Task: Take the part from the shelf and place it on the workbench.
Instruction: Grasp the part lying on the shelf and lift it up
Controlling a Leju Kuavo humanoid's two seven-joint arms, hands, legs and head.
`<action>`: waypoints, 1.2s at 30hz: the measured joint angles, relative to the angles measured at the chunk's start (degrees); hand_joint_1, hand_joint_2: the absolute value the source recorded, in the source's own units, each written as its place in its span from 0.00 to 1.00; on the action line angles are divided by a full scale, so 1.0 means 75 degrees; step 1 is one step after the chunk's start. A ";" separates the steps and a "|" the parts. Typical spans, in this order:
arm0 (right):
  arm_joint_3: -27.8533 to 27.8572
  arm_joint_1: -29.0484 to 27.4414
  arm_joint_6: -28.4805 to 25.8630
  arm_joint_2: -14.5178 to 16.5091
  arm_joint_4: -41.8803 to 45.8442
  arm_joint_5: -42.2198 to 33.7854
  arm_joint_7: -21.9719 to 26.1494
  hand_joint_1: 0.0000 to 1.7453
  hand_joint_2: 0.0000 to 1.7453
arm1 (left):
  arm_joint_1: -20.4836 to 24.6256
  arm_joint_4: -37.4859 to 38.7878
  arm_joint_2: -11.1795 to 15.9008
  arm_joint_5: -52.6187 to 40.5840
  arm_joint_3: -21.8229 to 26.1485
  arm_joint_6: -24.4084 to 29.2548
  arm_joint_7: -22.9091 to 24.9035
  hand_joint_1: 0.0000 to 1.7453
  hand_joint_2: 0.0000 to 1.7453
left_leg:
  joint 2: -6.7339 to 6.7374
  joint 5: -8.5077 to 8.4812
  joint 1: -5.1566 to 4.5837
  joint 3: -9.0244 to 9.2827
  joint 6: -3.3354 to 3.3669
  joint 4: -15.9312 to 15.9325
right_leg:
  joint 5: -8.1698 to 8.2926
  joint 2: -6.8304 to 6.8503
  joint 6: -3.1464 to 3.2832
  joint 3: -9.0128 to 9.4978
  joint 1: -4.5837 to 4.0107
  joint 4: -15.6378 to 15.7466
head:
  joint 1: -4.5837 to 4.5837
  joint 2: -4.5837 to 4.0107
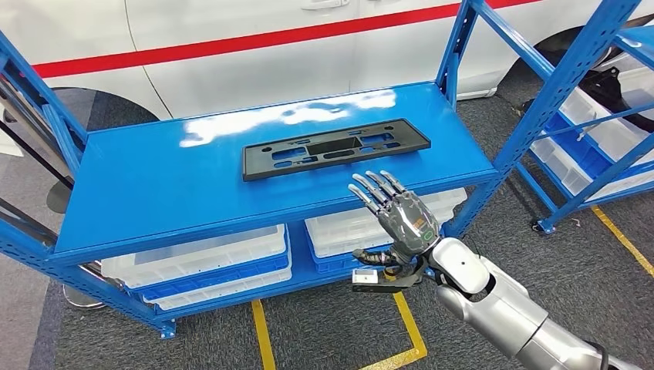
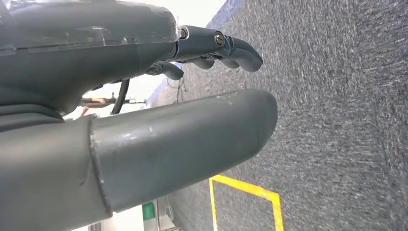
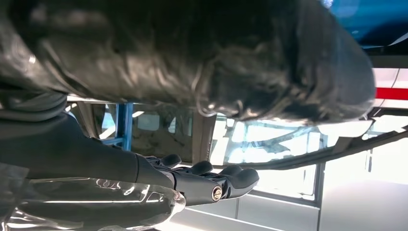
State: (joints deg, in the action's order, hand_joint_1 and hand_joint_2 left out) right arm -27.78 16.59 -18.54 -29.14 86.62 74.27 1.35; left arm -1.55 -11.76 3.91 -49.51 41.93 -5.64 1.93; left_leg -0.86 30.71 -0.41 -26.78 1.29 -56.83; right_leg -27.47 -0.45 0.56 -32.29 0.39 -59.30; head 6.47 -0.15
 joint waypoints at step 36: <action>-0.0155 -0.0149 0.0119 -0.0182 0.0183 0.0012 0.0015 0.00 0.00 | 0.0046 0.0005 0.0002 -0.0417 -0.0039 0.0255 -0.0313 0.00 0.00 | 0.0054 0.0588 0.0111 0.0124 -0.0192 -0.0466 | 0.0117 0.0037 0.0033 -0.0195 0.0089 0.0025 | 0.0006 0.0000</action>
State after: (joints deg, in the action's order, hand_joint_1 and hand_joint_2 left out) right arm -28.94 15.48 -17.65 -30.50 88.00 74.36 1.46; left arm -1.20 -11.72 3.93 -52.64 41.64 -3.73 -0.42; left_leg -0.45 35.12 0.42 -25.85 -0.15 -60.33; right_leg -26.60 -0.17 0.80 -33.75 1.07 -59.11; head 6.51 -0.15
